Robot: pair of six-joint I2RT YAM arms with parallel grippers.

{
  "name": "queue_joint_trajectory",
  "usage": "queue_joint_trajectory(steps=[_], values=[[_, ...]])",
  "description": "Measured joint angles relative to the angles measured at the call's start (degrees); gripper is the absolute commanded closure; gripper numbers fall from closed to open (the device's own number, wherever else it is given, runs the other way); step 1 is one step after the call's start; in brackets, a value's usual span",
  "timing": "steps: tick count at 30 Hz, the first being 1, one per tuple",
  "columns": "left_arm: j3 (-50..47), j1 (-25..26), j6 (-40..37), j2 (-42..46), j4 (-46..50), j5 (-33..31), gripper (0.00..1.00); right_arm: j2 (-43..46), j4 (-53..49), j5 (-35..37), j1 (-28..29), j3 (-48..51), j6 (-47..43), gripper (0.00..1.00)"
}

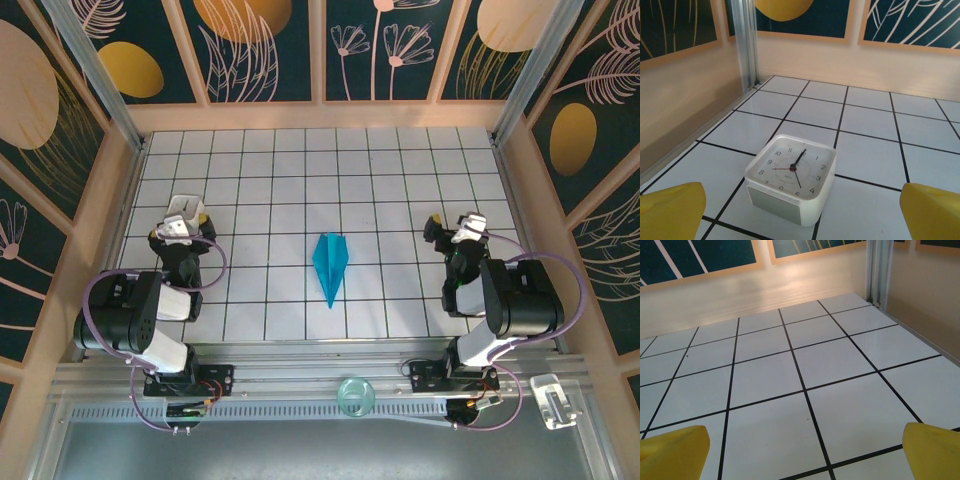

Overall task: Fold a paper plane with a square sheet of paper (pick it up from the middle)
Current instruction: Reset both arms

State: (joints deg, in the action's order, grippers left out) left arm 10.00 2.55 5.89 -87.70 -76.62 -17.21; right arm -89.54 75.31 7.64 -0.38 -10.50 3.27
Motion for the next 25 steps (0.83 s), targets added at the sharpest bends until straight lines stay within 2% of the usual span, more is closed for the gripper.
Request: queue_joint_trajectory(steps=[11,25], values=[[-0.8,0.0,-2.1,0.0,-1.2,6.2,0.01,0.0,0.0,0.0,0.1,0.0,0.0,0.01],[-0.1,0.0,-2.8,0.0,-0.9,7.8,0.01,0.0,0.0,0.0,0.1,0.0,0.0,0.01]])
